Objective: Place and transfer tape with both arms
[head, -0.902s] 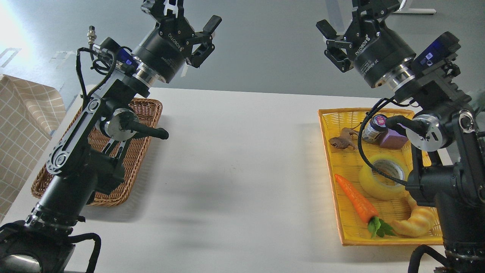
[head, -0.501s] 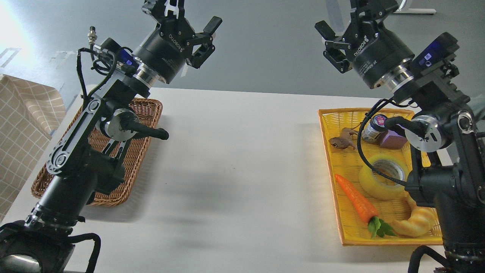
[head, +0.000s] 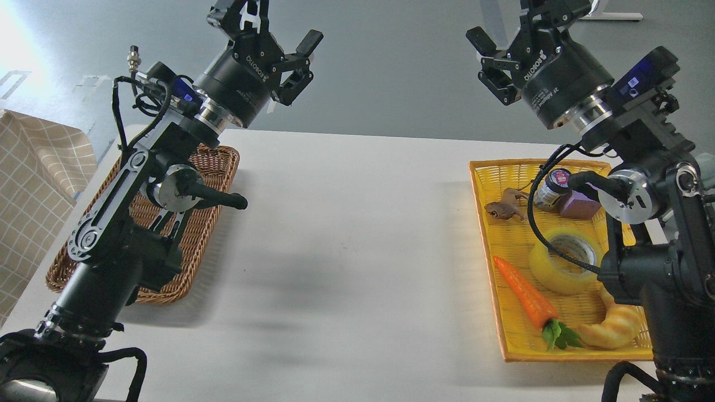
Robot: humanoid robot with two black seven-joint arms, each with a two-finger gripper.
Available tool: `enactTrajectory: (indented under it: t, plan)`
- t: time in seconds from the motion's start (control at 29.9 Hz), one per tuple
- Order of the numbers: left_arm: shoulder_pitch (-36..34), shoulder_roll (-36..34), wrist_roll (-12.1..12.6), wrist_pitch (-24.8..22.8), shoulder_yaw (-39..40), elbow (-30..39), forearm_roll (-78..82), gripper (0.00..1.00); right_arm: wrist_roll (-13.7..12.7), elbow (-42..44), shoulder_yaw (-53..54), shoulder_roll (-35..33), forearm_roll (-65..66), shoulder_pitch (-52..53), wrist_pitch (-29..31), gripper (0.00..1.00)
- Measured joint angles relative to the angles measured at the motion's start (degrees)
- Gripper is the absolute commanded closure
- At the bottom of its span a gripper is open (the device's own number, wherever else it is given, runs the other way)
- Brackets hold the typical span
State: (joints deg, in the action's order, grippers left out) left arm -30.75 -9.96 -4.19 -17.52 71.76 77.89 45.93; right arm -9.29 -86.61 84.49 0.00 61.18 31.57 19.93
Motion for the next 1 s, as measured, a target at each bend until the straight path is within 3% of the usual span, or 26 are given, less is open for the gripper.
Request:
enactTrajectory:
  t: [0.17, 1.0]
  plan:
    - [0.62, 0.07, 0.05, -0.04, 0.13, 0.0, -0.04, 0.02, 1.72, 0.23, -0.01, 0.0, 0.0, -0.01, 0.18, 0.0]
    - [1.14, 0.11, -0.11, 0.26, 0.58, 0.66, -0.06, 0.02, 2.17, 0.13, -0.02, 0.0, 0.09, 0.05, -0.59, 0.0]
